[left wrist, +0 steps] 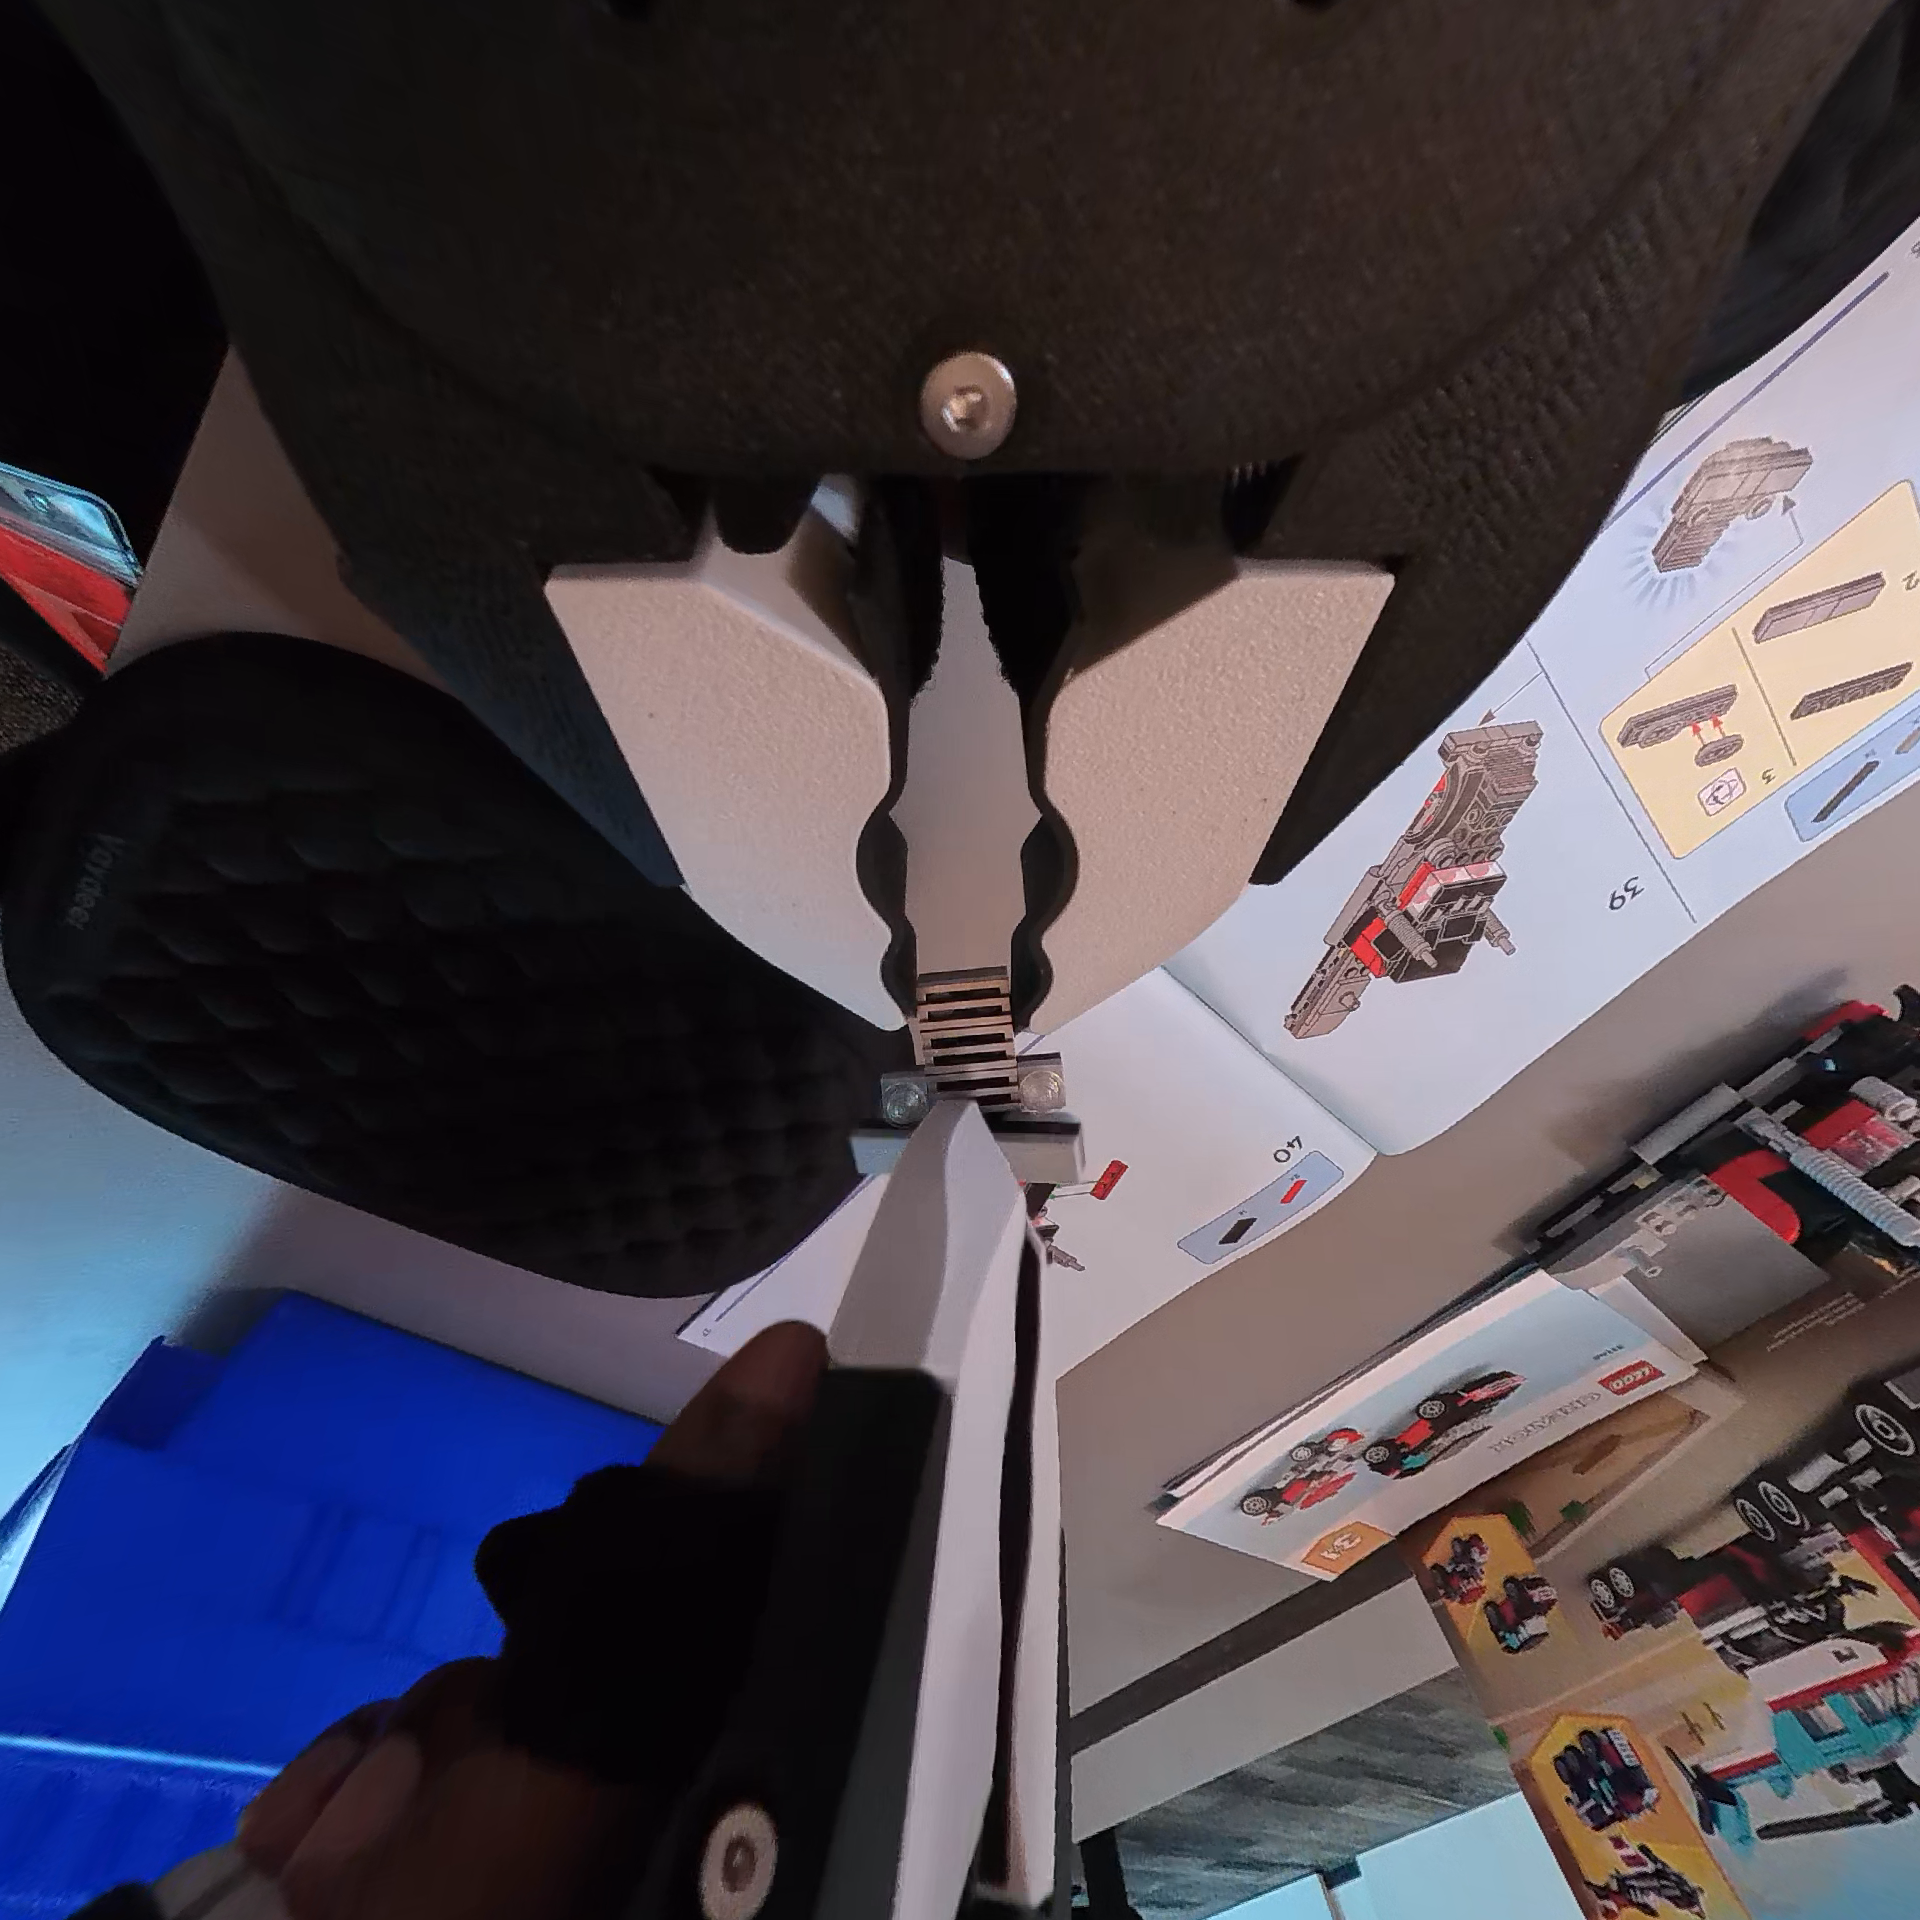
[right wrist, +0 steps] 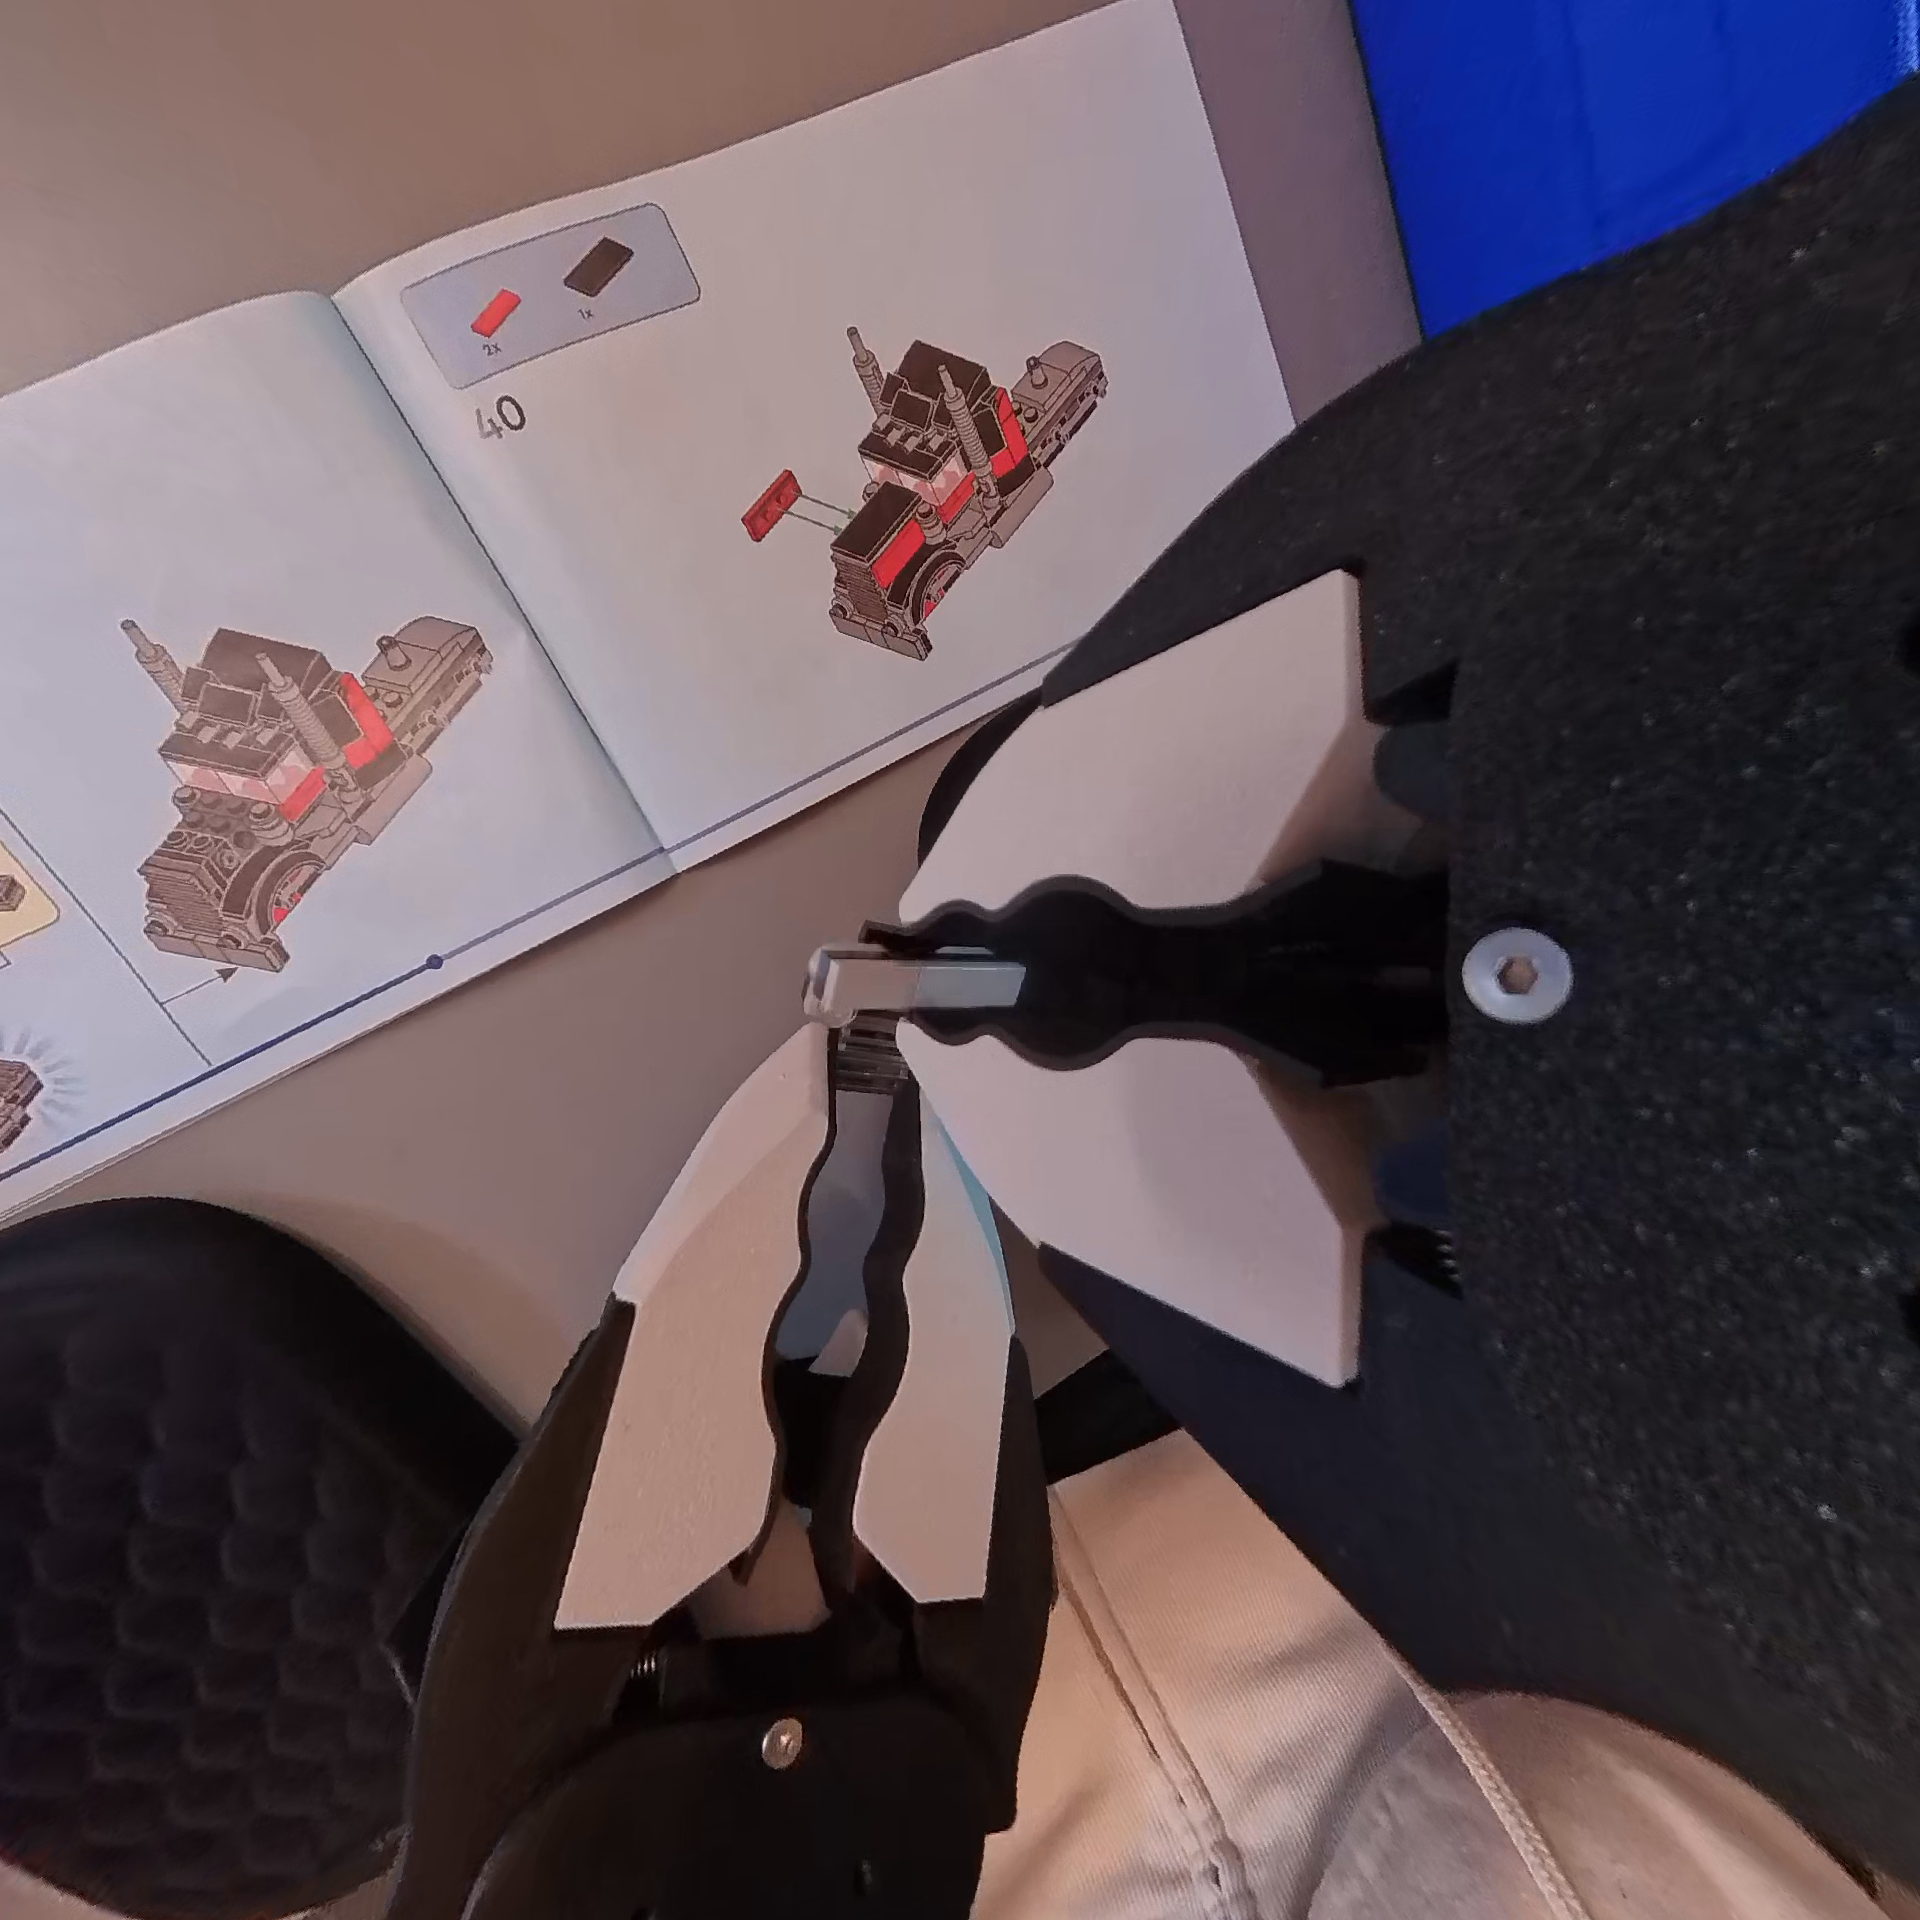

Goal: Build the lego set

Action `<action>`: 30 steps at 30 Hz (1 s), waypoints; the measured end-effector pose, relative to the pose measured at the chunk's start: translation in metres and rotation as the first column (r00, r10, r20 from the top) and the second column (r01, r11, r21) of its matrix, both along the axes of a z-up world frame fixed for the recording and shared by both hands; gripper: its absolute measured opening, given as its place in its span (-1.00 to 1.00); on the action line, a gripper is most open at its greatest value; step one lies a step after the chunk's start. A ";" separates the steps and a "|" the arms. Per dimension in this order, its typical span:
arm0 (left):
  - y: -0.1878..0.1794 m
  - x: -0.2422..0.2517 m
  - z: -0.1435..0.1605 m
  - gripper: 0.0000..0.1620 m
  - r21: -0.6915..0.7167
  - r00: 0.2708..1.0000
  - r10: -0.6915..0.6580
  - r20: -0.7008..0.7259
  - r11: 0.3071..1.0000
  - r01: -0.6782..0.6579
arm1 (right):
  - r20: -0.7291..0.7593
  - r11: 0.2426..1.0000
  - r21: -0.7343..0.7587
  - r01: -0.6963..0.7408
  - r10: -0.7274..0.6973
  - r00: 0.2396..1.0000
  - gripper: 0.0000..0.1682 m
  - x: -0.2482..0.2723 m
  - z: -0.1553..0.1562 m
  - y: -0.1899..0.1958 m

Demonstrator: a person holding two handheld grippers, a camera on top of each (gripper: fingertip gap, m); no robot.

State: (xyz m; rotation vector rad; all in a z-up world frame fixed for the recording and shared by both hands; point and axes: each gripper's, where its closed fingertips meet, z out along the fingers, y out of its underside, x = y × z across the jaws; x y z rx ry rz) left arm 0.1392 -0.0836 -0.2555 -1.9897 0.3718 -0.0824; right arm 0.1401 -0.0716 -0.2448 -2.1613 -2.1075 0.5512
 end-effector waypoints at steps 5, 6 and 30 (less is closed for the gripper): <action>-0.001 0.001 0.002 -0.78 0.005 0.999 -0.010 0.033 1.000 0.010 | -0.104 0.994 -0.111 -0.017 0.006 0.995 -0.82 -0.006 0.011 -0.004; -0.001 0.001 0.001 -0.78 0.003 0.999 -0.013 0.042 1.000 0.013 | -0.132 0.988 -0.154 -0.019 -0.001 0.991 -0.83 -0.008 0.012 -0.005; -0.085 -0.080 0.023 -0.78 -0.076 0.929 -0.312 0.201 0.940 0.332 | -0.775 0.932 0.049 -0.359 0.262 0.575 -0.34 -0.029 0.016 -0.044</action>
